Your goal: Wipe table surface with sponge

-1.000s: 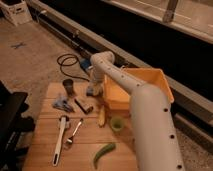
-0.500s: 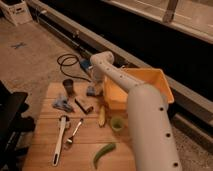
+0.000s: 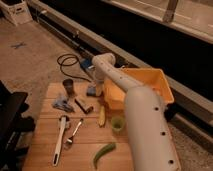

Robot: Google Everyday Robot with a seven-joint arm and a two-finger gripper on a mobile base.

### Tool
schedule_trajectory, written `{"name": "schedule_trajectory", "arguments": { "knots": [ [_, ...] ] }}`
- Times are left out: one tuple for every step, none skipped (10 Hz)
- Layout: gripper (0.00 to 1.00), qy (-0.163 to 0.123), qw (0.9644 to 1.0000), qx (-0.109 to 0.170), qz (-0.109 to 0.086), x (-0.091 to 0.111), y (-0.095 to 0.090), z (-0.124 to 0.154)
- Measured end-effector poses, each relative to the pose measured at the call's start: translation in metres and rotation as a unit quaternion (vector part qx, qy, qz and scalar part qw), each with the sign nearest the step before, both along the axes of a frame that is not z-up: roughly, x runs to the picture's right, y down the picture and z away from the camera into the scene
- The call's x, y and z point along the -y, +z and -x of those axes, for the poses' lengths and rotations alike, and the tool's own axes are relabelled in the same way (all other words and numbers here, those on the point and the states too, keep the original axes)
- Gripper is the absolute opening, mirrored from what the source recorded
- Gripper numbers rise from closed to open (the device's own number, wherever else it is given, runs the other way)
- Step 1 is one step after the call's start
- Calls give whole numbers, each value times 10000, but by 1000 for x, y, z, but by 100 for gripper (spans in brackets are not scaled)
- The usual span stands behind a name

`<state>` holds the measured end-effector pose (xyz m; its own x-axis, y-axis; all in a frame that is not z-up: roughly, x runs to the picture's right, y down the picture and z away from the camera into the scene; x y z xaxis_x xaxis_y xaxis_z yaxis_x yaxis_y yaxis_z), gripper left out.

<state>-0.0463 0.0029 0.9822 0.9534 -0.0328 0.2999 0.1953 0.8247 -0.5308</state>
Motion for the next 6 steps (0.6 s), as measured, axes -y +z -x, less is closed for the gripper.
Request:
{"name": "schedule_trajectory", "arguments": {
  "knots": [
    [65, 38, 10000, 23, 44, -2, 3, 2],
    [65, 33, 9999, 38, 114, -8, 5, 3],
    [65, 49, 9999, 49, 132, -9, 7, 3],
    [65, 60, 9998, 58, 181, -12, 9, 2],
    [65, 59, 9997, 80, 224, -15, 11, 2],
    [64, 63, 9996, 97, 242, -16, 12, 2]
  ]
}}
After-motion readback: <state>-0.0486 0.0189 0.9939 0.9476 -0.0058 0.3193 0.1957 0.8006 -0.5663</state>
